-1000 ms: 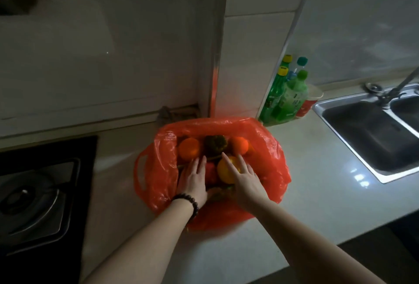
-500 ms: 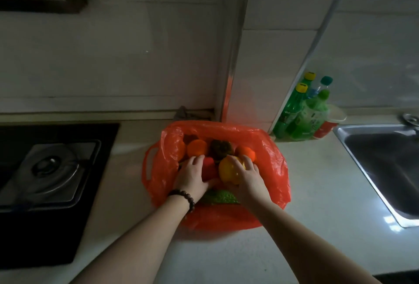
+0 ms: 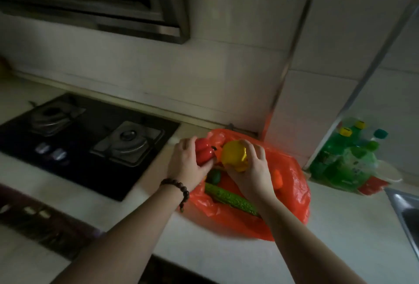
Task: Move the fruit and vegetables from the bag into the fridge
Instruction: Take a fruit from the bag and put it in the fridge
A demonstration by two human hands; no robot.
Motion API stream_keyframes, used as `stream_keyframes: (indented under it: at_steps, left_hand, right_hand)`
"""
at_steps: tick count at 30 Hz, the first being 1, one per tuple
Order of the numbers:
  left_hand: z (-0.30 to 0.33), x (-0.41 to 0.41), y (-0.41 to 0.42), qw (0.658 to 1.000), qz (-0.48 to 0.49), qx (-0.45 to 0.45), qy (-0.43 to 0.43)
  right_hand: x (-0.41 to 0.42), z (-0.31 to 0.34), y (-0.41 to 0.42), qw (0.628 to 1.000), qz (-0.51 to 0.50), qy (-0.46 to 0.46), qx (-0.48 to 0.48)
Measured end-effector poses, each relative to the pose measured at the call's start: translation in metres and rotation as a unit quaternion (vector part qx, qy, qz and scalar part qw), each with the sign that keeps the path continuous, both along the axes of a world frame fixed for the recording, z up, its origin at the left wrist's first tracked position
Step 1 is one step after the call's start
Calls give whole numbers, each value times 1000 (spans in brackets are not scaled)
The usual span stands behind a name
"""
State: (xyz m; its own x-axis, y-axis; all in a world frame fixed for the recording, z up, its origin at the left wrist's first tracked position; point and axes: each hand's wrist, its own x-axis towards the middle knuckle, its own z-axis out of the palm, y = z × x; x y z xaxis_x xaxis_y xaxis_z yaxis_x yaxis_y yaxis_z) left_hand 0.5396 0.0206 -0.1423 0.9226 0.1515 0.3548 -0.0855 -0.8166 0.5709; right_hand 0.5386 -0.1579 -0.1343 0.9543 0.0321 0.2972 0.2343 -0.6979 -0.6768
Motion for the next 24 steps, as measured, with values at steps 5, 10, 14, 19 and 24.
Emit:
stream_keyframes:
  at_steps: [5, 10, 14, 19, 24]
  left_hand:
    - [13, -49, 68, 994, 106, 3, -8]
    - [26, -103, 146, 976, 219, 0, -4]
    - [31, -150, 208, 951, 308, -4, 9]
    - [35, -215, 284, 917, 398, -15, -11]
    - [43, -280, 370, 882, 469, -17, -36]
  right_hand:
    - [-7, 5, 67, 994, 106, -17, 6]
    - [-20, 14, 158, 975, 219, -14, 24]
    - [-37, 19, 238, 951, 306, -12, 37]
    - [-67, 23, 341, 909, 413, -15, 43]
    - [-112, 27, 456, 871, 488, -32, 52]
